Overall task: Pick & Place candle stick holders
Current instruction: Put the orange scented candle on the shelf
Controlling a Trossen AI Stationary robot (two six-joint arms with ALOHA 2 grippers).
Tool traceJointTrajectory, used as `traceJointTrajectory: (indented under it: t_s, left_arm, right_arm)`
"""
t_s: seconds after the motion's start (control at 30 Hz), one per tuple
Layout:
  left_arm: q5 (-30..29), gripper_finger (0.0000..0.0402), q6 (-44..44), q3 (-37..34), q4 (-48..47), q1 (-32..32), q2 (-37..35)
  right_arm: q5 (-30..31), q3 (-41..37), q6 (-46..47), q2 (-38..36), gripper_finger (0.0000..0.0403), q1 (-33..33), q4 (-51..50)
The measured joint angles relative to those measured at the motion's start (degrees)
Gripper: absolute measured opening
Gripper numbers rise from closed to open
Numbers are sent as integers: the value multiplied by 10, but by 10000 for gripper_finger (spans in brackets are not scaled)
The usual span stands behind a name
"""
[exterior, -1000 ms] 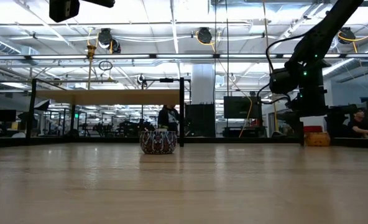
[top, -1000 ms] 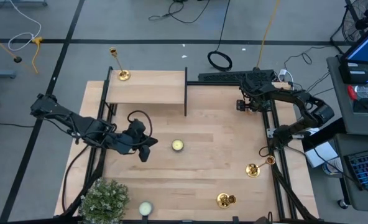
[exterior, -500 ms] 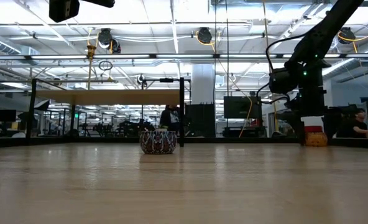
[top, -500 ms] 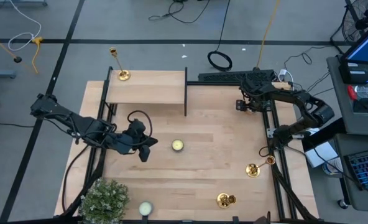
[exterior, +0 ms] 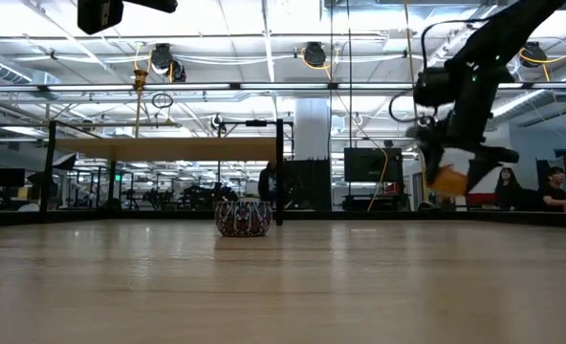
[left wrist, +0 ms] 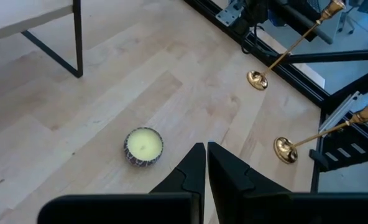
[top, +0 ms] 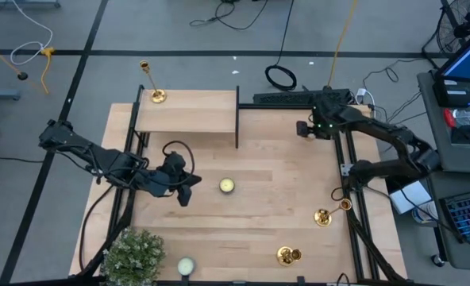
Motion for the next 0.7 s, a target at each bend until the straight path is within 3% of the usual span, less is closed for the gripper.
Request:
traceJointTrajectory:
  t_s: [0.13, 0.37, 0.7]
  left_arm:
    - [-5, 21, 0, 0, 1, 0, 0]
    - [-5, 21, 3, 0, 22, 0, 0]
    - [-5, 21, 15, 0, 50, 20, -4]
  right_arm:
    - [-90, 0, 39, -43, 300, 25, 51]
    - [-182, 0, 129, -100, 299, 95, 166]
    - [-192, 0, 274, -122, 299, 238, 400]
